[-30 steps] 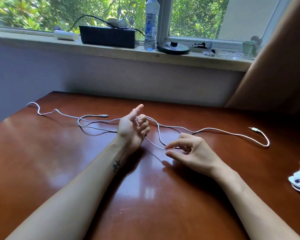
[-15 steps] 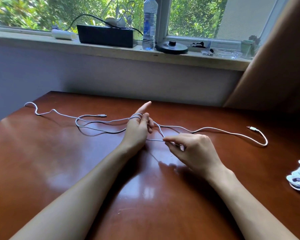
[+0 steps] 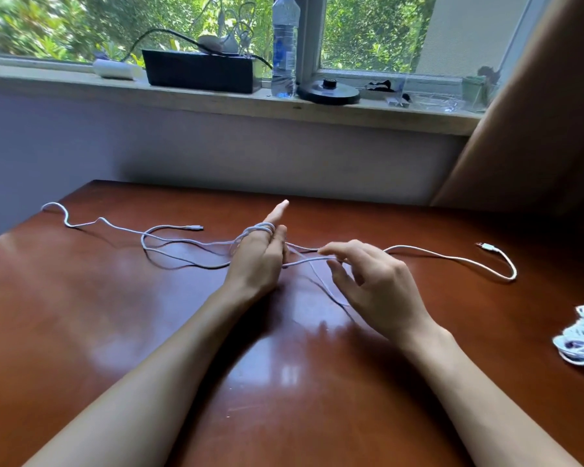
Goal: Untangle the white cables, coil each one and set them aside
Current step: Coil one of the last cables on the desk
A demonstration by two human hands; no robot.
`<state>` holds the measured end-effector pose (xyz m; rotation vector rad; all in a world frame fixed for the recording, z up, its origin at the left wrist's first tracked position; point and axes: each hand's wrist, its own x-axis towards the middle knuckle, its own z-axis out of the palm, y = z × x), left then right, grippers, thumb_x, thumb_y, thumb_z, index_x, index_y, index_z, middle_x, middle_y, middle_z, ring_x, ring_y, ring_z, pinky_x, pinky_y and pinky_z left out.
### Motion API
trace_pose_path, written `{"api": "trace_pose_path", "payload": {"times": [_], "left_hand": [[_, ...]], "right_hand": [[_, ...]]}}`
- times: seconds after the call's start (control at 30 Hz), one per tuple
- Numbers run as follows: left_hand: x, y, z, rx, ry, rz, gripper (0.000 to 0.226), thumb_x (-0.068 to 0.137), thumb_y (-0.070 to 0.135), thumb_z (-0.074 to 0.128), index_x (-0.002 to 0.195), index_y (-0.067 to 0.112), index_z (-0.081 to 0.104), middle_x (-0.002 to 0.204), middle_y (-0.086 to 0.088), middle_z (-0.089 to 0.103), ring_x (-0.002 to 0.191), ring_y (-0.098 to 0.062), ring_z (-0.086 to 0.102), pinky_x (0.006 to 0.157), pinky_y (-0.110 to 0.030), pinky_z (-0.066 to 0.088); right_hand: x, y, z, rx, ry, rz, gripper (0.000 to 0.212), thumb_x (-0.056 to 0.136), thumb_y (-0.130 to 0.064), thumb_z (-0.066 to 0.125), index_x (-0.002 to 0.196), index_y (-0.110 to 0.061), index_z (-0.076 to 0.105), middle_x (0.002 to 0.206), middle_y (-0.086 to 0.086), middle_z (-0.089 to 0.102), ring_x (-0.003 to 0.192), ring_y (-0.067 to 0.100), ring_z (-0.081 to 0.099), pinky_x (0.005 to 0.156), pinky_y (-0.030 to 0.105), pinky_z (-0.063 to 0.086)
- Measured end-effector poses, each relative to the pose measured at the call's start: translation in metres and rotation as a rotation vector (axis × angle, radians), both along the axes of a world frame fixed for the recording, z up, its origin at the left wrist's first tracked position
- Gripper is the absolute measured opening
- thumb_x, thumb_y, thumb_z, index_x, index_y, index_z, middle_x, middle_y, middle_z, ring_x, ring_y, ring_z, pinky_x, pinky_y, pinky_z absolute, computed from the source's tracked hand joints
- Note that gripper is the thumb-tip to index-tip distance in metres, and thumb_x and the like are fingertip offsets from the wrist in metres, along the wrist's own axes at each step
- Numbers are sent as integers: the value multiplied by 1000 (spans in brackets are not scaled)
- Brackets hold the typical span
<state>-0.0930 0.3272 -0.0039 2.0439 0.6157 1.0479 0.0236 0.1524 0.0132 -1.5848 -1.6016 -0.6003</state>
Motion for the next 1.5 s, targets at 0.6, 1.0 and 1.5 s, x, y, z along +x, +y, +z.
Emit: {"api": "trace_pose_path", "payload": {"times": [0.6, 1.0, 1.5], "left_hand": [[-7, -18, 7, -5, 139, -135, 53, 89, 51, 53, 56, 15, 33, 53, 6, 20, 53, -17, 21, 53, -40, 25], [-1, -19, 19, -830, -93, -499, 60, 102, 31, 23, 44, 15, 28, 44, 6, 21, 36, -8, 12, 41, -13, 6], [-11, -11, 23, -1086, -213, -687, 45, 88, 34, 32, 46, 17, 31, 45, 3, 20, 45, -12, 5, 49, -22, -1]], "right_hand": [[23, -4, -1, -157, 346, -96, 6, 97, -32, 66, 97, -26, 65, 75, -14, 62, 68, 10, 58, 67, 35, 50], [15, -7, -1, -372, 621, 89, 31, 97, -43, 61, 77, -20, 67, 70, -5, 71, 64, 11, 68, 67, 29, 53], [18, -4, 1, -42, 891, 40, 30, 100, -28, 62, 77, -10, 54, 53, 2, 45, 43, 21, 50, 54, 40, 54]]}}
